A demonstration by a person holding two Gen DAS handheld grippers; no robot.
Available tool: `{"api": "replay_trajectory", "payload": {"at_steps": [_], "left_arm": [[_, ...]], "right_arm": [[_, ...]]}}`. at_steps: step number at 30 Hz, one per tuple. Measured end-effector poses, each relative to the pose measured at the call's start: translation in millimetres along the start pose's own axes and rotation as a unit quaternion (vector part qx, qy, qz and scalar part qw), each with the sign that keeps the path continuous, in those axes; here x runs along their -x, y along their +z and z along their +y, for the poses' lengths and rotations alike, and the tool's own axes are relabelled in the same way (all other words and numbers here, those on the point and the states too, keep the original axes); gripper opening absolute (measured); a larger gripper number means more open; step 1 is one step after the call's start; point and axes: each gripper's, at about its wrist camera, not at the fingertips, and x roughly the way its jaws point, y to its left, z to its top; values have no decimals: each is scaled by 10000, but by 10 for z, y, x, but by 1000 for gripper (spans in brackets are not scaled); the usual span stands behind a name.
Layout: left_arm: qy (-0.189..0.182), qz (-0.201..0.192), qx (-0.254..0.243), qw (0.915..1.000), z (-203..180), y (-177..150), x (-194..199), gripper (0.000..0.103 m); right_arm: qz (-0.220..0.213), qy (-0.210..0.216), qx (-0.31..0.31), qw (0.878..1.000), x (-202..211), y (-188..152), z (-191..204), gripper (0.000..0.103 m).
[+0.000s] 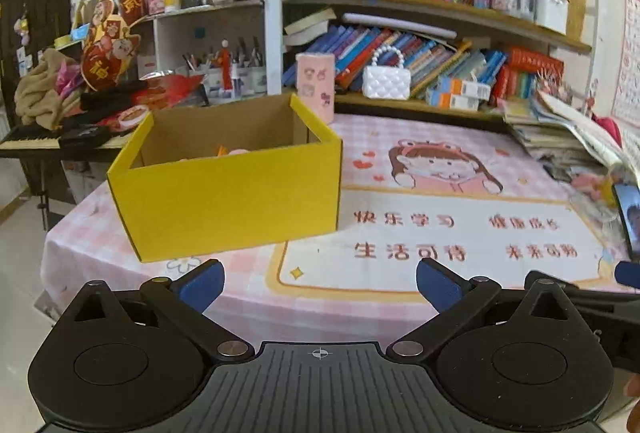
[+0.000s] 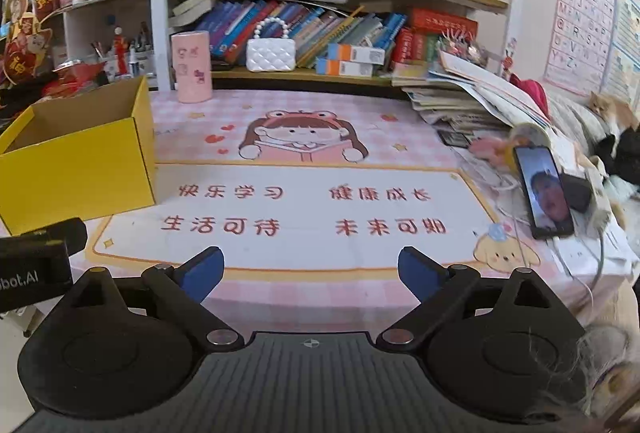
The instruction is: Organize objects
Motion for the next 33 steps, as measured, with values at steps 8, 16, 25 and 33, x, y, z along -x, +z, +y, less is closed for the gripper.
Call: {"api": "replay_trajectory", "payload": {"at_steps": [8, 16, 25, 33], "left_arm": [[61, 134, -291, 9995, -94, -45, 14, 103], [81, 253, -224, 9994, -92, -63, -13, 103], [110, 184, -234, 9995, -110, -62, 23, 103], [175, 158, -319, 9992, -139, -64, 32, 103]], "right_arm": [[124, -21, -221, 9997, 27, -49, -70, 95], [202, -55, -223, 9995, 45, -76, -88, 95], [185, -70, -201, 9996, 62, -74, -107, 95], [213, -55, -216, 9995, 63, -76, -117, 95]]}}
